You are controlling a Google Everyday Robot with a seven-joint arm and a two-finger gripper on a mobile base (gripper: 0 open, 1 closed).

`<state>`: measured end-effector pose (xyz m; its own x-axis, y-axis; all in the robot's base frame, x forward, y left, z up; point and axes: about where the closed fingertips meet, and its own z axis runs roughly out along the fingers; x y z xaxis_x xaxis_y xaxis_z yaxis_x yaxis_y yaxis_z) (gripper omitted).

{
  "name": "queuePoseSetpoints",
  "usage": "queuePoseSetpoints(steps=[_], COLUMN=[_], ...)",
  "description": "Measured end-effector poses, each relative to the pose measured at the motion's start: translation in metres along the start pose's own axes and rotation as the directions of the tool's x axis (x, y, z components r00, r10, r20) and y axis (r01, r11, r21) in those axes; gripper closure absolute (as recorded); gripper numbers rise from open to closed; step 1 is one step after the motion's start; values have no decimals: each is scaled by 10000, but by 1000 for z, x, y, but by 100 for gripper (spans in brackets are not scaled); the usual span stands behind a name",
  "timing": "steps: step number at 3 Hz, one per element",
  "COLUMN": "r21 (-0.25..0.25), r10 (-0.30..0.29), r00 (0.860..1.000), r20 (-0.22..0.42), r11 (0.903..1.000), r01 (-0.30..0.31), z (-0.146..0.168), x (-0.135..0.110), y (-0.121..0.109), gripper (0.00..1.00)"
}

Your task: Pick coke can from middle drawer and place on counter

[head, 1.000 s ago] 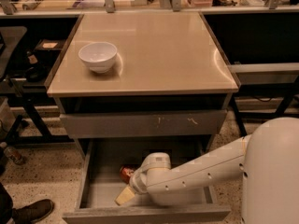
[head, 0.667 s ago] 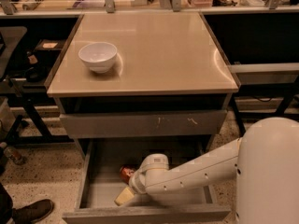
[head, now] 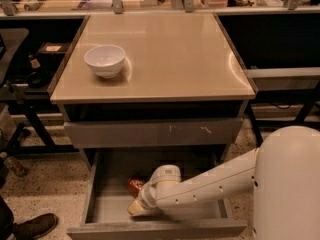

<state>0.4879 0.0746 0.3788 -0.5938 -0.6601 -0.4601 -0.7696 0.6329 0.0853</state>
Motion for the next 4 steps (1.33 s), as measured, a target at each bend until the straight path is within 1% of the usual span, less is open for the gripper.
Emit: queuePoseSetpoints(steps=[3,4], r21=[-1,-1], r10=[-1,-1], r00=[10000,10000], r20=[-1,-1], r11=[10000,10000], r01=[1,1], z=[0,0], x=[0,0], y=[0,0], gripper=[96,100])
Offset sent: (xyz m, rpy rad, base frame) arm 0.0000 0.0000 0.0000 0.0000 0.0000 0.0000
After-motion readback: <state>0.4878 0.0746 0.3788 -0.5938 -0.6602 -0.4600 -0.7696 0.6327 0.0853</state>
